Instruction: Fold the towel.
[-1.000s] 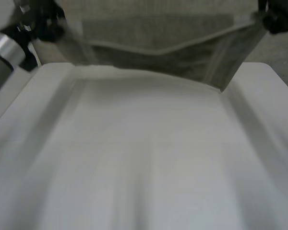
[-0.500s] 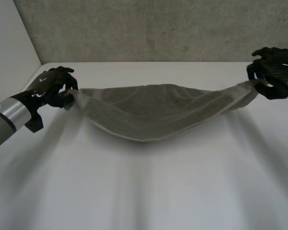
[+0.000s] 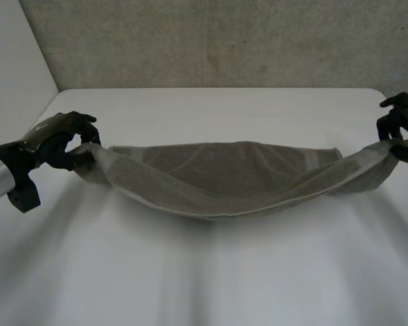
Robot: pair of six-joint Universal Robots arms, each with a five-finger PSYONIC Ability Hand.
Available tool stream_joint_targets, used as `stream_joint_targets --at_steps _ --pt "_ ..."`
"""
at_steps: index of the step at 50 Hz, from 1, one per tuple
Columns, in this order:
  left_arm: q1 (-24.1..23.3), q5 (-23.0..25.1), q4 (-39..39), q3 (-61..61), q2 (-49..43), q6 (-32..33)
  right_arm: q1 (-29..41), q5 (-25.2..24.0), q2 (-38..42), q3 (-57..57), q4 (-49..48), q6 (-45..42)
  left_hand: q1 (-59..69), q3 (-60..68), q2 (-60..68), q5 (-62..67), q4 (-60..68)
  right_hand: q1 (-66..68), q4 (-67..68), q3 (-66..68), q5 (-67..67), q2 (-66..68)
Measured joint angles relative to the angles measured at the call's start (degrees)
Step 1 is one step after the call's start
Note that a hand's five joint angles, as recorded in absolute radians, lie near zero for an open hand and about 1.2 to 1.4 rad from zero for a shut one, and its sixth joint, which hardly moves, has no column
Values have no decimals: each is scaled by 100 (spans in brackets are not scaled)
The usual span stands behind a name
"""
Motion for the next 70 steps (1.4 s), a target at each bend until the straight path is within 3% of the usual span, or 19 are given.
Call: stream_joint_targets --at_steps 6,11,18,30,47,70 --pt "-155 -116 -74 469 -734 -22 745 831 991 -662 -30 -132 0 0 0 0 0 0 0 0 0 0" --pt "-446 -486 -105 1032 -1423 -38 1200 1369 1633 -1112 -164 -155 0 0 0 0 0 0 0 0 0 0" --pt "-799 -1226 -83 2006 -2365 -80 1781 2189 2389 -1548 -982 81 0 0 0 0 0 0 0 0 0 0" --pt "-1088 -1871 53 3098 -3248 -96 2297 3430 3149 -2074 -2331 791 0 0 0 0 0 0 0 0 1 0" --pt "-1224 -2322 261 3919 -3948 -96 2532 4223 3855 -2890 -2641 791 0 0 0 0 0 0 0 0 1 0" --pt "-1276 -2562 315 4298 -4349 -86 2542 4462 4613 -3502 -2756 627 0 0 0 0 0 0 0 0 1 0"
